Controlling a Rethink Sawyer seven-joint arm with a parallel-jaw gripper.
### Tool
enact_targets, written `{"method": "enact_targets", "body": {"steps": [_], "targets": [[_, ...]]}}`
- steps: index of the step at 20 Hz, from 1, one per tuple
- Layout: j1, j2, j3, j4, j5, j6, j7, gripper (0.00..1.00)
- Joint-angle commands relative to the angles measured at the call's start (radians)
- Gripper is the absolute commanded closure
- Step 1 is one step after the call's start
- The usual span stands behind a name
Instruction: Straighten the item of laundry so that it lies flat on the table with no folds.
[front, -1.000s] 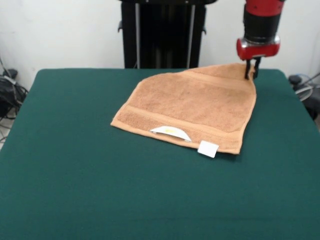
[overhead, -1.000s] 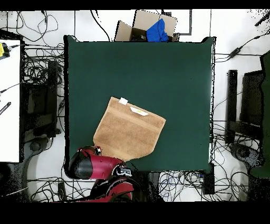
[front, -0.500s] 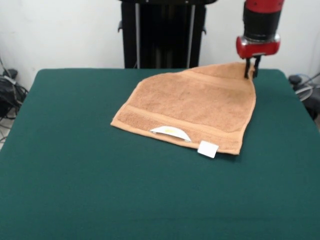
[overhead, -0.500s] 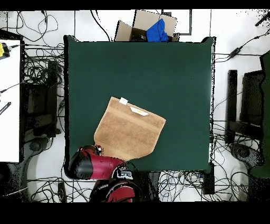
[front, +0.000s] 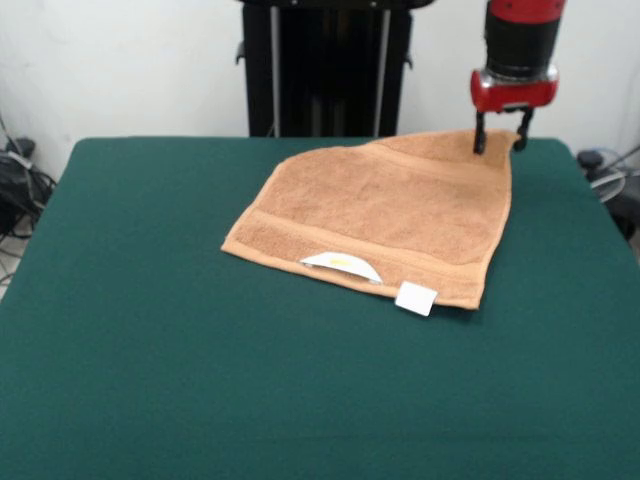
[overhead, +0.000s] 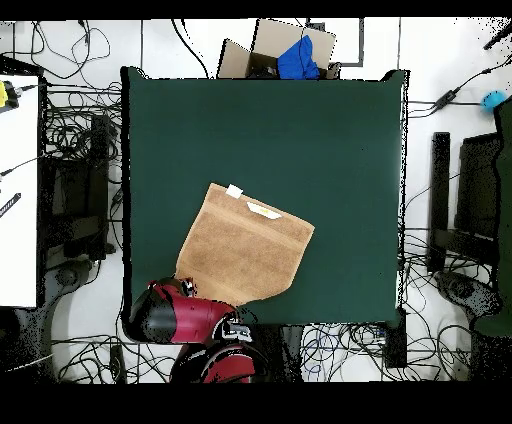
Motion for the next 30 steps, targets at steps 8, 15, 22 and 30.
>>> {"method": "enact_targets", "body": {"steps": [8, 15, 22, 30], "targets": [[0.027, -0.023, -0.044, 0.018, 0.029, 0.068, 0.222, 0.0], [0.047, -0.223, -0.024, 0.044, 0.104, 0.254, 0.287, 0.0], [0.063, -0.327, -0.053, 0.017, 0.13, 0.381, 0.301, 0.0], [0.059, -0.293, -0.096, -0.022, 0.113, 0.324, 0.264, 0.0]]}}
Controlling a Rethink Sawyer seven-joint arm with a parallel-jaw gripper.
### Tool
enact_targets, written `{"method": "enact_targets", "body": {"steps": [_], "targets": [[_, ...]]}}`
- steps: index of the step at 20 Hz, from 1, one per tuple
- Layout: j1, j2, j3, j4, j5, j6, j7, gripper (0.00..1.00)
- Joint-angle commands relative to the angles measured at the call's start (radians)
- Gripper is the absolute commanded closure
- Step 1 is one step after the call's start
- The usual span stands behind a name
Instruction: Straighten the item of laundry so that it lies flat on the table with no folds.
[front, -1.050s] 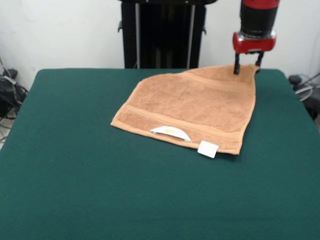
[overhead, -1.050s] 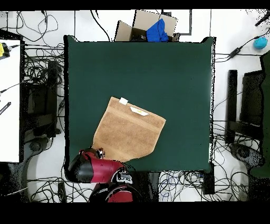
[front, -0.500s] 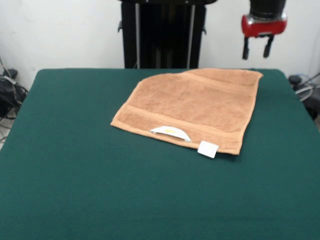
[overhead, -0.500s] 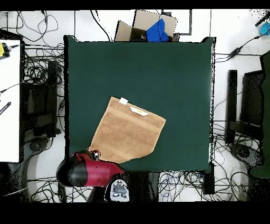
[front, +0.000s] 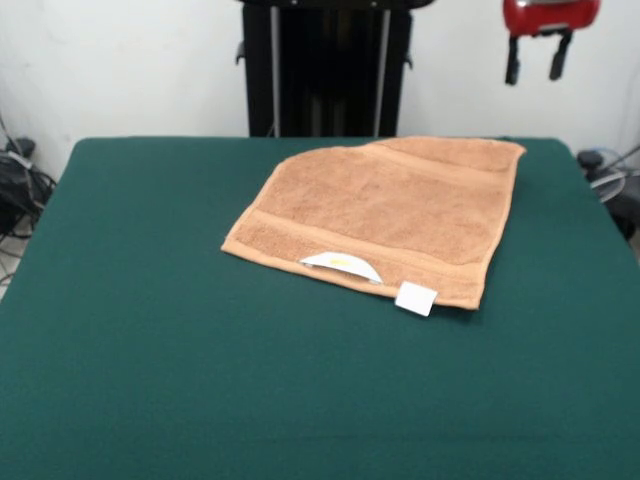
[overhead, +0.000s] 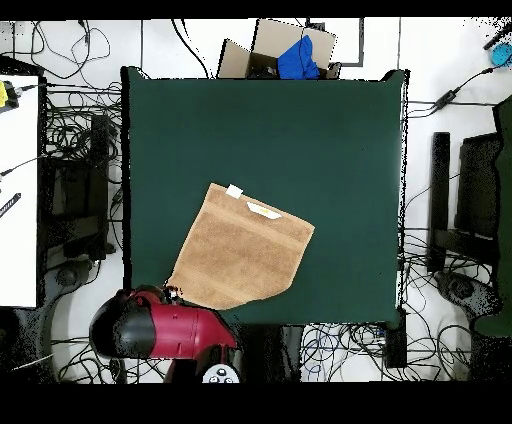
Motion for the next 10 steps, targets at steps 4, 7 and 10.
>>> {"method": "enact_targets", "body": {"steps": [4, 7, 10], "targets": [[-0.02, 0.098, -0.066, -0.082, 0.022, -0.105, 0.243, 0.0], [-0.024, 0.125, -0.078, -0.09, 0.009, -0.151, 0.235, 0.0], [-0.026, 0.147, -0.086, -0.102, 0.006, -0.176, 0.225, 0.0]]}}
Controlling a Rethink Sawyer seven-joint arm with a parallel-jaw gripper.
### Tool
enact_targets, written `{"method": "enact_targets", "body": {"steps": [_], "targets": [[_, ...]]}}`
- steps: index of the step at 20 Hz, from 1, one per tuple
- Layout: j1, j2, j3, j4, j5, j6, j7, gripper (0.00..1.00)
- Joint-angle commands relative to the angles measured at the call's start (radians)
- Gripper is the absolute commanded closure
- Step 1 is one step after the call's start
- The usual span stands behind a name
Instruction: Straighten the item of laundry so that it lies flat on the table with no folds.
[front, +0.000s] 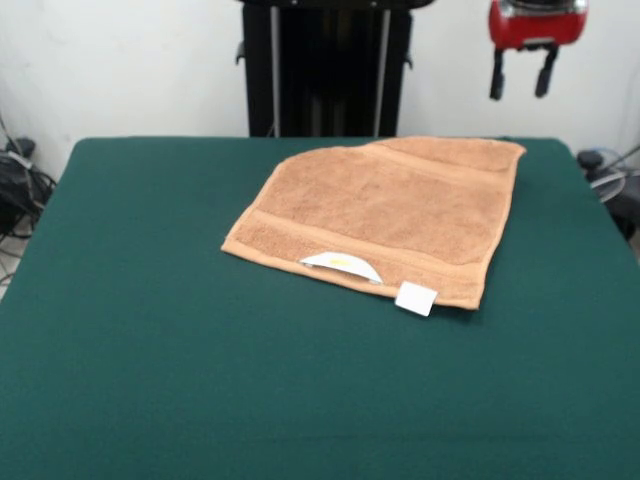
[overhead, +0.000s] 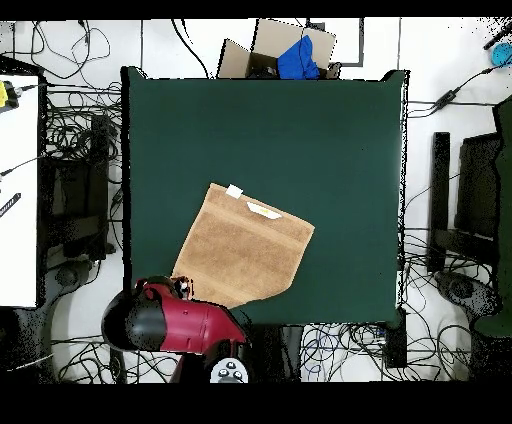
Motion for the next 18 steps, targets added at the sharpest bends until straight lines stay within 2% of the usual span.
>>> {"method": "enact_targets", "body": {"steps": [1, 13, 14, 18], "targets": [[-0.022, 0.112, -0.046, -0.09, 0.005, -0.104, 0.217, 0.0], [-0.069, 0.139, -0.03, -0.119, -0.026, -0.152, 0.182, 0.0], [-0.074, 0.139, -0.027, -0.12, -0.03, -0.158, 0.183, 1.0], [-0.089, 0.142, -0.019, -0.123, -0.05, -0.201, 0.18, 1.0]]}}
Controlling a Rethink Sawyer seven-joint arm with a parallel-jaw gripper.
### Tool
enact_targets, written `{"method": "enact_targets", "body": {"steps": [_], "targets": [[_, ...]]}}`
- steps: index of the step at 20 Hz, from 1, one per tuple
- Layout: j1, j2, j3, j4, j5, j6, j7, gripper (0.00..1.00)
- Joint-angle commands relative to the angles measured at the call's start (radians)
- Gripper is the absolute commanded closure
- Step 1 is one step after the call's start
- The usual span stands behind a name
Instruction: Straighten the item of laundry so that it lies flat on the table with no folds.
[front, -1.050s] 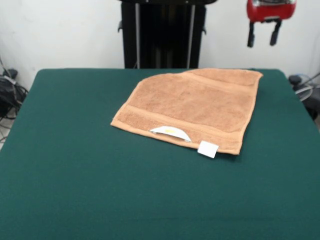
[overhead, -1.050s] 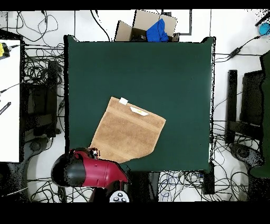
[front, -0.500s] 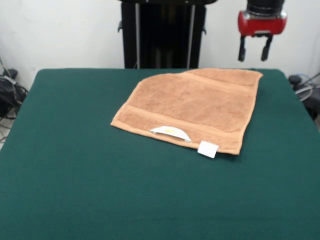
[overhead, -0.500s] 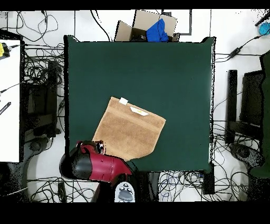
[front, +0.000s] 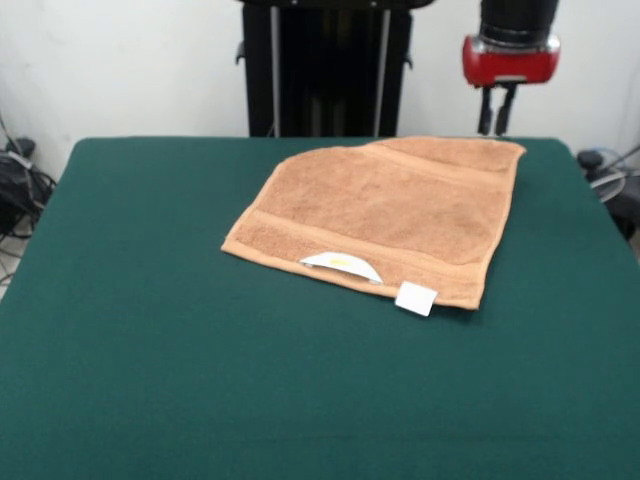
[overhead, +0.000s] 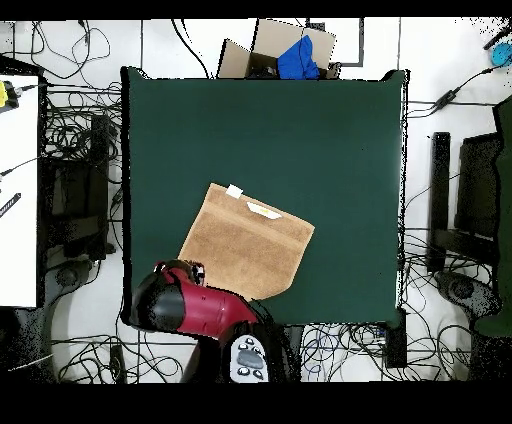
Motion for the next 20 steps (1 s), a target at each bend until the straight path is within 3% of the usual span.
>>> {"method": "enact_targets", "body": {"steps": [1, 5, 15, 20], "targets": [[-0.037, 0.045, -0.013, -0.078, -0.048, -0.109, 0.173, 1.0], [-0.013, 0.03, -0.058, -0.099, -0.034, -0.027, 0.153, 1.0], [-0.081, 0.083, -0.018, -0.139, -0.073, -0.081, 0.156, 1.0], [-0.075, 0.083, -0.039, -0.161, -0.072, -0.073, 0.154, 1.0]]}}
